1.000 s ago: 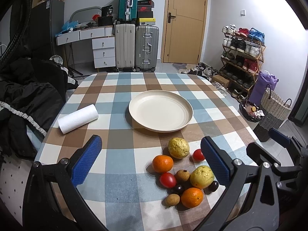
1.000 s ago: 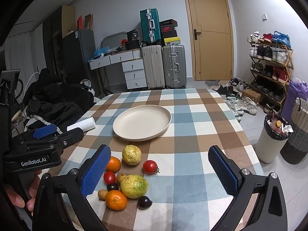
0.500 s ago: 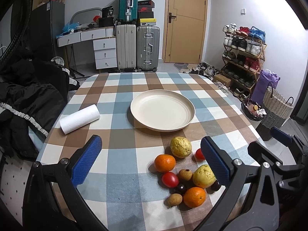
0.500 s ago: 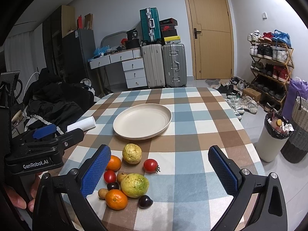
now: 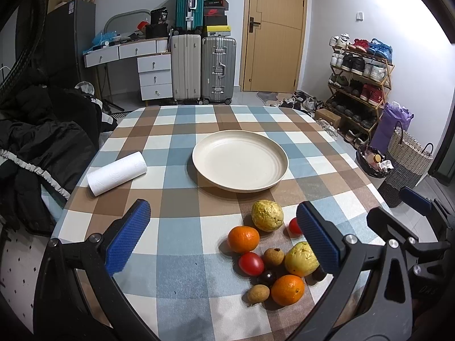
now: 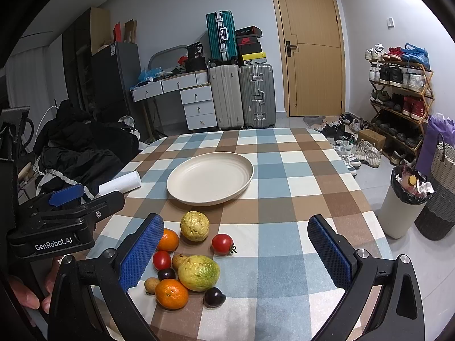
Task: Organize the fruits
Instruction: 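Grasp the gold-yellow fruit with the left tool while the right tool grasps the green-yellow guava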
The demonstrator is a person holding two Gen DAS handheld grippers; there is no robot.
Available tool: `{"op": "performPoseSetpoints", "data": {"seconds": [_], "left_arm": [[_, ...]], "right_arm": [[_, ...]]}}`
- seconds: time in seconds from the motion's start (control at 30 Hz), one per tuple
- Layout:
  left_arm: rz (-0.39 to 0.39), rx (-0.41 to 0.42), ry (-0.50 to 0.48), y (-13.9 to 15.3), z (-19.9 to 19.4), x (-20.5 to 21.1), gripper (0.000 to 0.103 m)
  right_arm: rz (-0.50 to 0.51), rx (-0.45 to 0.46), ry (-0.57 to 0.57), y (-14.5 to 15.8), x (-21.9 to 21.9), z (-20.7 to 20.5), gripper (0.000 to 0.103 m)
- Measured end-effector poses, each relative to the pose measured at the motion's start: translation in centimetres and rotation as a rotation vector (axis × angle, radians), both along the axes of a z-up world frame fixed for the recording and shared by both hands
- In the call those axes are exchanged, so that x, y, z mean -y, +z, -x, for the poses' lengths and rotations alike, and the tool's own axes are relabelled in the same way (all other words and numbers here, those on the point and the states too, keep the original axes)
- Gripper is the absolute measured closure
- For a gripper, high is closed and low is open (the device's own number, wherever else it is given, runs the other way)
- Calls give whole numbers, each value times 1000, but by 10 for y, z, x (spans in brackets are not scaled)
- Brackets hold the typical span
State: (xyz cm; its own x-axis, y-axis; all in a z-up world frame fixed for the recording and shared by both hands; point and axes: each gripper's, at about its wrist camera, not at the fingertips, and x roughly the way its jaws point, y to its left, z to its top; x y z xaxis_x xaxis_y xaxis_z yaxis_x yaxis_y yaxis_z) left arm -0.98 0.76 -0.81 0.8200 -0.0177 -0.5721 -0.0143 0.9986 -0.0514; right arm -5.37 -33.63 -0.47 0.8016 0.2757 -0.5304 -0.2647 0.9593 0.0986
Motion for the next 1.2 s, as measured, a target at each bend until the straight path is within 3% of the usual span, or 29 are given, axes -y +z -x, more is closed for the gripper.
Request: {"op": "performPoseSetpoints", "data": {"seconds": [0.57,0.87,1.2], "left_arm": [[12,-10,-7,-10,1,4,0],[49,-39,0,-24,5,5,0],[78,-80,20,-27,-12,-11,0]], "right_arm": [[1,-4,13,-4,0,-1,0],[-15,-33,92,-9,-4,0,0],[-15,-93,169,-36,-15,2,0]]}}
